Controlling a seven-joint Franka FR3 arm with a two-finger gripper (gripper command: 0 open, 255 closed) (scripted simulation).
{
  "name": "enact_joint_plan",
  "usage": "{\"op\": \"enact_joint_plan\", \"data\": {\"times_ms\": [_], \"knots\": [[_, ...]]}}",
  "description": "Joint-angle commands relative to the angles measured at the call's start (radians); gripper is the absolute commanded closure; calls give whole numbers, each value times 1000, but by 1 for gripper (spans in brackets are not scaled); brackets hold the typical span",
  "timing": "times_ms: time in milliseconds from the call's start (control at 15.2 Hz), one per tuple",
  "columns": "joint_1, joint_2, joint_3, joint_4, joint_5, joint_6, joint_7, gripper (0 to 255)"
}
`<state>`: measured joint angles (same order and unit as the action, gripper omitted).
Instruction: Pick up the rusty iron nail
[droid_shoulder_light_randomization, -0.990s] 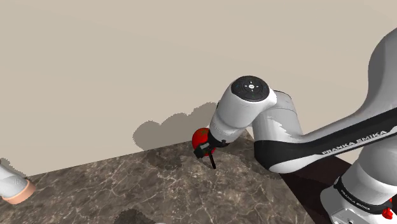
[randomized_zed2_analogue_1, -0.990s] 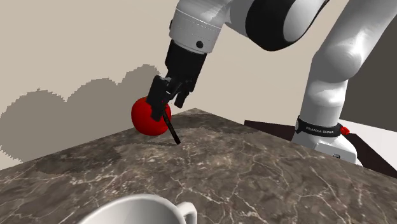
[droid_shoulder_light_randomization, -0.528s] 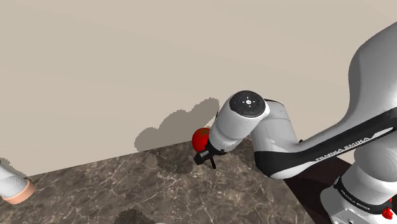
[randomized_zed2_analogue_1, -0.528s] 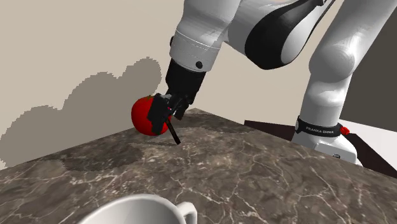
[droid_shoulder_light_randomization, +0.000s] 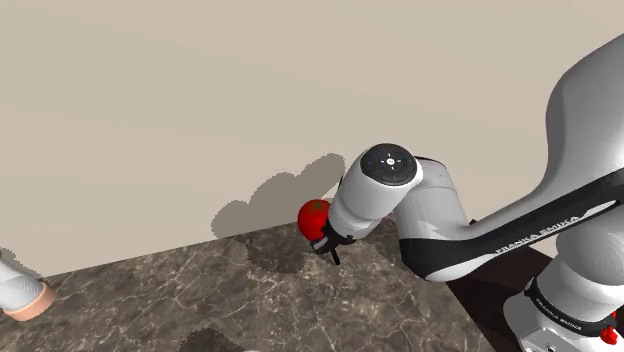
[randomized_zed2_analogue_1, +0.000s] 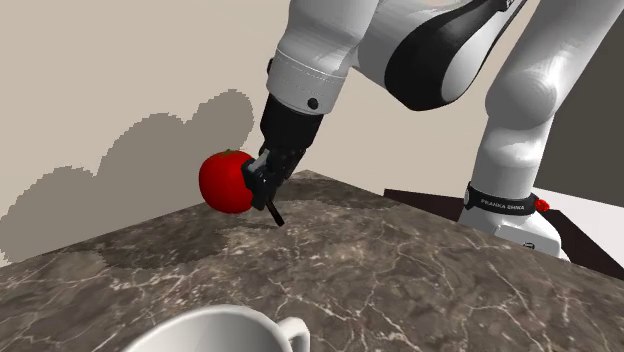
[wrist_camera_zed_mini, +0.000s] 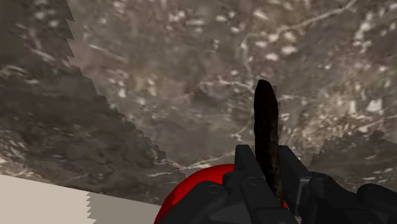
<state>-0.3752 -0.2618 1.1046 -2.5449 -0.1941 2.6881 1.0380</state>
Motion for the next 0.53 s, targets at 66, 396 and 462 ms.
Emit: {"op": "enact_joint_plan", "data": {"times_ms": [66, 396, 462], "knots": [[-3, 2, 2, 1, -2, 0, 1, 255], [98, -53, -97, 21, 88, -67, -82, 255], [113, -63, -113, 26, 103, -80, -96, 255]]}}
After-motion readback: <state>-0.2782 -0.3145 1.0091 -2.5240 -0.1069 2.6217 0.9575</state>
